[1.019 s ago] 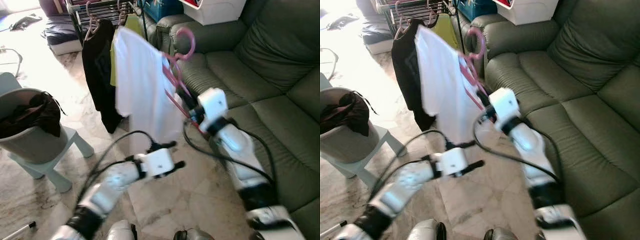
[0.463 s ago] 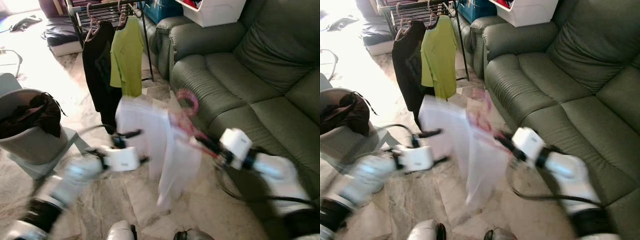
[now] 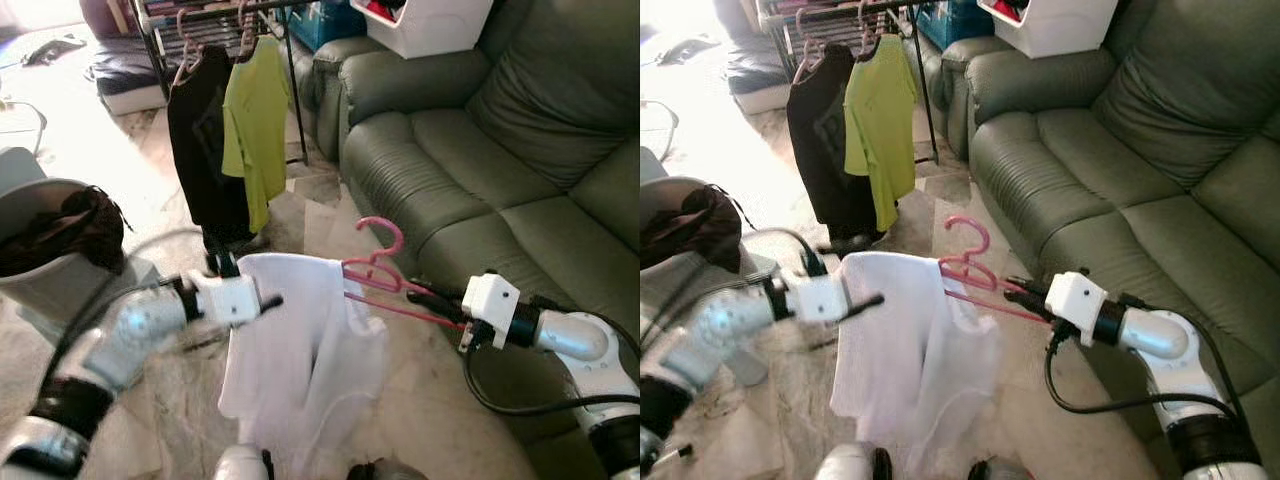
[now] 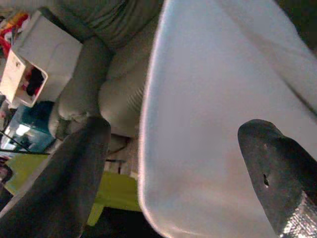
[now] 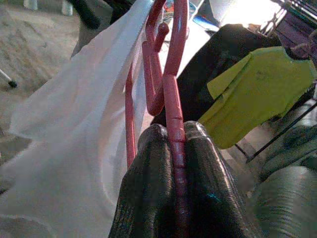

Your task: Hang hanger

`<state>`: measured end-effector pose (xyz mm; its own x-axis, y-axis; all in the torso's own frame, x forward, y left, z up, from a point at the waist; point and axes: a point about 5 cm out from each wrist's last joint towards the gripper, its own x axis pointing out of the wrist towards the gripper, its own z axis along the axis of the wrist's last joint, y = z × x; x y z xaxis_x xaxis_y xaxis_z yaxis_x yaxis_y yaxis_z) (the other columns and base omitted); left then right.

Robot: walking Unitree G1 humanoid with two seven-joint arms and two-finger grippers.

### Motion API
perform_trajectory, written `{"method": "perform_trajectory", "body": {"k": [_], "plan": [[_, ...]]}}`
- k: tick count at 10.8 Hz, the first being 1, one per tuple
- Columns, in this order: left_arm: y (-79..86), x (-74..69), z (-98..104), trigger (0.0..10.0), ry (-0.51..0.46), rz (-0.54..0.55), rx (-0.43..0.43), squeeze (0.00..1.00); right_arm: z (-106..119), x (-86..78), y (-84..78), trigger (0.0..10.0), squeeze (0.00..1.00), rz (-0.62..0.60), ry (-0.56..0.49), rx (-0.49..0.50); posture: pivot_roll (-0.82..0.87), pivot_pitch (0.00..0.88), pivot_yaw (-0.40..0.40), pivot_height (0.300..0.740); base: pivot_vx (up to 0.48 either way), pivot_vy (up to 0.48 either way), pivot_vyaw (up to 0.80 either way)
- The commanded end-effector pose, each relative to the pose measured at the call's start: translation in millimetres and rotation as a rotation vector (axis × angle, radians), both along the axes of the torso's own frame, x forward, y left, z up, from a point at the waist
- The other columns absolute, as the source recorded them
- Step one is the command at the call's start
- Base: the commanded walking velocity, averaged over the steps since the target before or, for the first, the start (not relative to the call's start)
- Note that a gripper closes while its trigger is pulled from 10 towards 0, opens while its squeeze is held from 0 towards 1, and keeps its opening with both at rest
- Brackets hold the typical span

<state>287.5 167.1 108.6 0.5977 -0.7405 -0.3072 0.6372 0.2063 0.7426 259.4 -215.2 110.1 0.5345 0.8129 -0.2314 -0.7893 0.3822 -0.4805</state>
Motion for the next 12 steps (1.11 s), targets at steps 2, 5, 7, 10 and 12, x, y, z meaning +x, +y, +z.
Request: {"method": "perform_trajectory", "body": {"k": [2, 5, 7, 10, 12], "plan": [[12.3, 7.5, 5, 10.0, -0.004, 0.017, 0.033, 1.0, 11, 5.2, -0.1, 10.0, 0.0, -0.005, -0.135, -0.009, -0.01, 0.019, 0.001, 0.74, 0.0, 0.0, 0.0], [12.8, 14.5, 5, 9.1, 0.075, -0.029, 0.056, 0.0, 12, 4.5, 4.4, 10.0, 0.0, 0.017, -0.23, -0.043, -0.02, 0.022, 0.003, 0.74, 0.0, 0.0, 0.0], [2.0, 21.3, 7, 0.0, 0.081, -0.081, 0.054, 0.0, 11, 3.0, 7.1, 10.0, 0.0, 0.043, -0.244, -0.055, -0.03, 0.023, 0.006, 0.74, 0.0, 0.0, 0.0], [-8.6, 26.5, 6, 0.0, 0.095, -0.13, 0.083, 0.0, 10, 1.9, 10.8, 10.0, 0.0, 0.065, -0.268, -0.065, -0.04, 0.027, 0.009, 0.74, 0.0, 0.0, 0.0], [-11.6, 30.4, 5, 0.0, 0.14, -0.156, 0.099, 0.0, 11, 5.0, 15.3, 10.0, 0.0, 0.079, -0.297, -0.067, -0.04, 0.03, 0.011, 0.74, 0.0, 0.0, 0.0]]}}
